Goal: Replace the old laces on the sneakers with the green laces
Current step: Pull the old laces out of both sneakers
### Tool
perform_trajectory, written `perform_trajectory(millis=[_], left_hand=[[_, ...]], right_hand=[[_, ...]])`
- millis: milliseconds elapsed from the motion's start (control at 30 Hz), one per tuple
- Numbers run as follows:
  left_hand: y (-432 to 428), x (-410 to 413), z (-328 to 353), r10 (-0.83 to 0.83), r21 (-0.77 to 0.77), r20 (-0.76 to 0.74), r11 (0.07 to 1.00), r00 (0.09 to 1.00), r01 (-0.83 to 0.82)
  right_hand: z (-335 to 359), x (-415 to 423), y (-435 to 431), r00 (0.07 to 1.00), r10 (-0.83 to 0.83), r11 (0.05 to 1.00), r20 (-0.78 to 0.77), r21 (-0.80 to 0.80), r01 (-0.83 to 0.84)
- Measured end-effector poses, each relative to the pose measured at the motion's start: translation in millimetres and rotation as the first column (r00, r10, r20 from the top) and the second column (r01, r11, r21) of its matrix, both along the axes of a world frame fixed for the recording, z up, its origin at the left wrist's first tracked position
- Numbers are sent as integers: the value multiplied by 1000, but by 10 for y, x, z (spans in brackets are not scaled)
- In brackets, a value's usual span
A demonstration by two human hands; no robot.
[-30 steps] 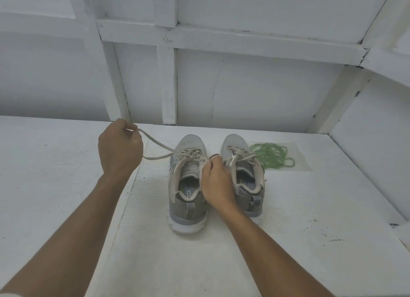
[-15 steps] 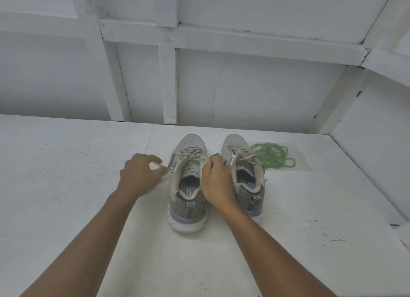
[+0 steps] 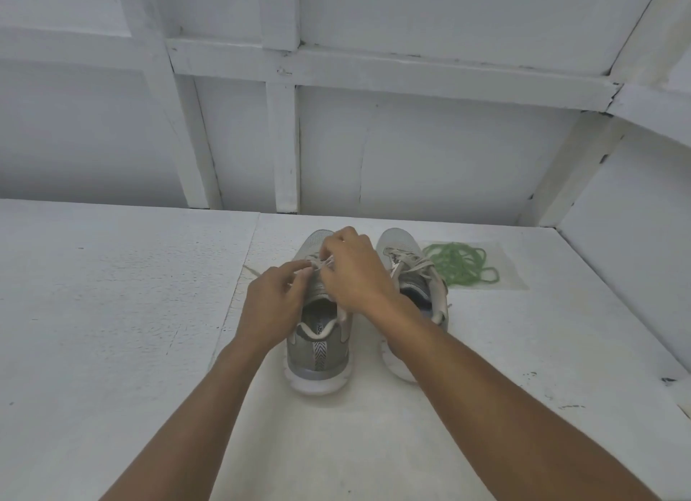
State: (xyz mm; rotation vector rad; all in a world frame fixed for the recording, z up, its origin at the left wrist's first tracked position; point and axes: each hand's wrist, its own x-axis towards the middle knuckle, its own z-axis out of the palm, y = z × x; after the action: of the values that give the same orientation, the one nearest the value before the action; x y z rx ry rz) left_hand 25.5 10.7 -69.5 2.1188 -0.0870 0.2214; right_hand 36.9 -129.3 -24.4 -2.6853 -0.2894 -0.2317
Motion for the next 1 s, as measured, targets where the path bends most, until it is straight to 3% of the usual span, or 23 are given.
perform_trajectory(millis=[133, 333, 500, 567, 700, 767, 867, 933, 1000], left_hand=[[-23, -3, -46, 64, -35, -6, 997, 998, -64], [-19, 3, -102, 89, -52, 3, 995, 996, -89], [-28, -15, -89, 111, -61, -13, 992, 994, -112], [-33, -21, -82, 120, -54, 3, 991, 993, -120], [-37, -19, -87, 128, -60, 5, 990, 992, -127], [-33, -19, -93, 121, -57, 13, 991, 993, -121], [-32, -24, -88, 119, -66, 7, 991, 993, -118], [-37, -26, -85, 122, -66, -3, 990, 993, -122], [-38, -24, -86, 122, -69, -7, 990, 992, -122]], right_hand=[[-58, 149, 53, 996, 86, 984, -26, -152, -89], [-91, 206, 76, 998, 66, 981, -11, -182, -67], [107, 278, -121, 970, -240, 970, 45, -40, 242], [110, 303, -181, 953, -302, 953, -1, -14, 302], [24, 226, -25, 995, -65, 998, -81, -7, 64], [-51, 187, 73, 998, 31, 986, -60, -163, -41], [-131, 176, 83, 998, 50, 934, -23, -354, -55], [-101, 185, 27, 999, 39, 955, -23, -294, -44], [3, 194, -48, 1000, -4, 991, 2, -137, 4]])
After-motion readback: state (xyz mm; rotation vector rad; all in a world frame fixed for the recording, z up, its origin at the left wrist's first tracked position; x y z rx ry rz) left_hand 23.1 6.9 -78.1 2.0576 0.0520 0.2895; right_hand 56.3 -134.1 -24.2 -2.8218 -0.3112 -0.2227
